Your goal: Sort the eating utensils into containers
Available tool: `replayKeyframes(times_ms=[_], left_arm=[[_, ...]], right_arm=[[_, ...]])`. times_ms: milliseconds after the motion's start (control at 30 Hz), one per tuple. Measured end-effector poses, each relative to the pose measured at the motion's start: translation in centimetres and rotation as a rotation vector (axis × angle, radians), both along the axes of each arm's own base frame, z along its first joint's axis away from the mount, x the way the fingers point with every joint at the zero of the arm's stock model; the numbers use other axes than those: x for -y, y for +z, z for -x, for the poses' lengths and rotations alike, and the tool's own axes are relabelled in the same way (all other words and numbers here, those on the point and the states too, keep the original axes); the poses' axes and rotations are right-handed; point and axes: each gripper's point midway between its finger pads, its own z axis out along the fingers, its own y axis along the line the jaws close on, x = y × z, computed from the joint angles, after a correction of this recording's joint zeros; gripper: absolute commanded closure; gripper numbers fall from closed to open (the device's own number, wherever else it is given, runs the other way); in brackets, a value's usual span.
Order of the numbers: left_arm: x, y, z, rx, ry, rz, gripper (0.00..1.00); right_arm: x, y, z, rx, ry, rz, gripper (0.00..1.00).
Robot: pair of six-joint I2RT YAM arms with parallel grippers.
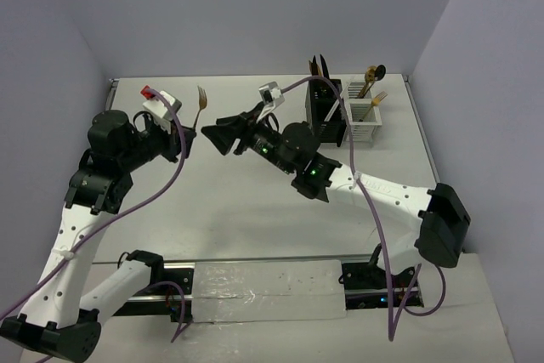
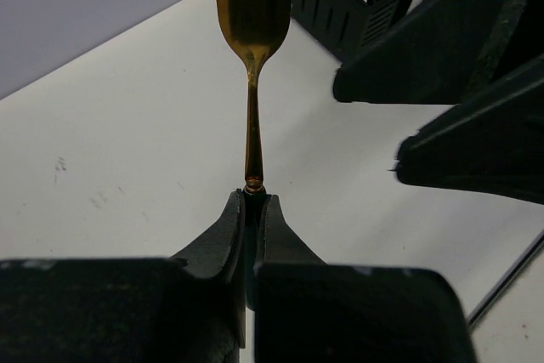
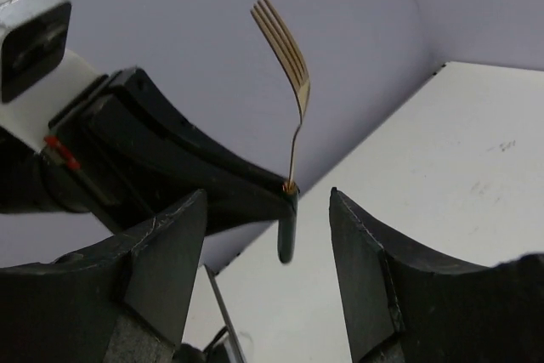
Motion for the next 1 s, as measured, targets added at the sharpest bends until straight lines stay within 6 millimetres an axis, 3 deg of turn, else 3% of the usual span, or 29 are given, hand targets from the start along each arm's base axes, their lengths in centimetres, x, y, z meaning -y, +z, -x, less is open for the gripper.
replayKeyframes(times_ms=[167, 300, 333, 400, 433, 567, 600, 667, 700, 767, 867, 933, 1000], left_arm=[[0.5, -0.2, 0.5, -0.021, -0.027, 0.013, 1.00], [0.7, -0.2, 0.6, -0.022, -0.035, 0.016, 1.00], [0.7, -0.2, 0.6, -0.022, -0.036, 0.017, 1.00], [0.8, -0.1, 0.6, -0.021, -0.038, 0.018, 1.00], [0.8, -0.1, 0.6, -0.021, -0.038, 0.017, 1.00], [0.7, -0.3, 0.4, -0.024, -0.029, 0.014, 1.00], [0.6, -0.2, 0.4, -0.022, -0.026, 0.013, 0.87], [0.5, -0.2, 0.3, -0.015, -0.023, 0.007, 0.44], [0.4, -0.3, 0.3, -0.015, -0.019, 0.003, 0.01], [0.4, -0.3, 0.3, -0.014, -0.015, 0.002, 0.01], [0.0, -0.3, 0.0, -0.010, 0.011, -0.007, 0.01], [-0.4, -0.3, -0.3, -0.006, 0.038, -0.017, 0.01], [-1.1, -0.5, -0.8, -0.001, 0.080, -0.033, 0.01]], right_arm=[[-2.0, 0.2, -1.6, -0.025, -0.021, -0.020, 0.42], [-2.9, -0.9, -2.8, -0.061, -0.053, -0.011, 0.44], [-3.0, -1.1, -3.0, -0.068, -0.056, -0.009, 0.48], [-3.6, -1.2, -3.5, -0.073, -0.060, -0.008, 0.73], [-3.9, -0.8, -3.6, -0.078, -0.056, -0.022, 1.00], [-4.6, -0.8, -3.7, -0.081, -0.049, -0.025, 1.00], [-4.6, -0.7, -3.7, -0.080, -0.049, -0.025, 1.00], [-4.5, -0.7, -3.7, -0.078, -0.054, -0.025, 1.00], [-4.3, -0.9, -3.8, -0.073, -0.063, -0.018, 1.00], [-3.3, -1.6, -4.3, -0.076, -0.087, 0.004, 1.00], [0.7, -2.7, -6.5, -0.085, -0.173, 0.045, 1.00], [4.9, -2.7, -8.5, -0.080, -0.267, 0.067, 1.00], [10.7, -1.9, -10.9, -0.055, -0.412, 0.089, 1.00]])
